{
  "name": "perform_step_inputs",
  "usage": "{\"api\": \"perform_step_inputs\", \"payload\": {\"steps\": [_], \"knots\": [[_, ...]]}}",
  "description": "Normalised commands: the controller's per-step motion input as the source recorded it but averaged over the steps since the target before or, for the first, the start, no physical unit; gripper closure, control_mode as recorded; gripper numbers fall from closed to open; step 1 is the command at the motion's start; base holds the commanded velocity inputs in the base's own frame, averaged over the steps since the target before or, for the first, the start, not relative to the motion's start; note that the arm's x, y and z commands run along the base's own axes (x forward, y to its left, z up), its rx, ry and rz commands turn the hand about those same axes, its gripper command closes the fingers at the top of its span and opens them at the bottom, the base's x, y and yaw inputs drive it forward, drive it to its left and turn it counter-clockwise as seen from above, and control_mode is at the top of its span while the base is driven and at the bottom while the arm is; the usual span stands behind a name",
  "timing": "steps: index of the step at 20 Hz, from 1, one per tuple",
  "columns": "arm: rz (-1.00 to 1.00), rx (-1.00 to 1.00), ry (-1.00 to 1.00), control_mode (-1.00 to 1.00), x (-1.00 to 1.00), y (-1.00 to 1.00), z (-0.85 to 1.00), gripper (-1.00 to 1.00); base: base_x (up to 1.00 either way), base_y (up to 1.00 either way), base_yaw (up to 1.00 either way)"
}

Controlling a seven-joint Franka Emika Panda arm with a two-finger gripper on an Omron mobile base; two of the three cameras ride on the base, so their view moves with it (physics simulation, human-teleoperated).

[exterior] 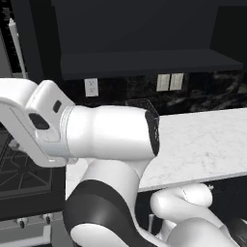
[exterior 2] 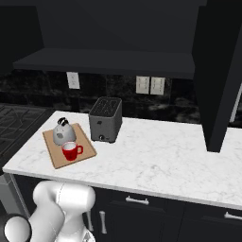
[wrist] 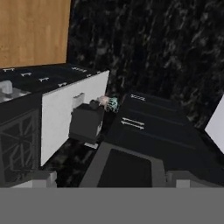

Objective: Pick the kettle from the counter and place it on the tray. Then pick the mug from the cabinet and place it on the tray. Then close the cabinet doors.

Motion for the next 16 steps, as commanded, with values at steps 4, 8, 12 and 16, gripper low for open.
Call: {"api": "perform_step_inputs", "payload": {"steps": [4, 8, 12, 16], "knots": [[-0.09, 0.00, 0.08, -1.00, 0.45, 0.18, -0.05, -1.00, 0.00, 0.00, 0.00], [-0.08, 0.00, 0.08, -1.00, 0.39, 0.19, -0.16, -1.00, 0.00, 0.00, 0.00], [-0.07, 0.00, 0.09, -1.00, 0.33, 0.21, -0.24, -1.00, 0.00, 0.00, 0.00], [-0.11, 0.00, 0.08, -1.00, 0.39, 0.09, -0.17, -1.00, 0.00, 0.00, 0.00]]}}
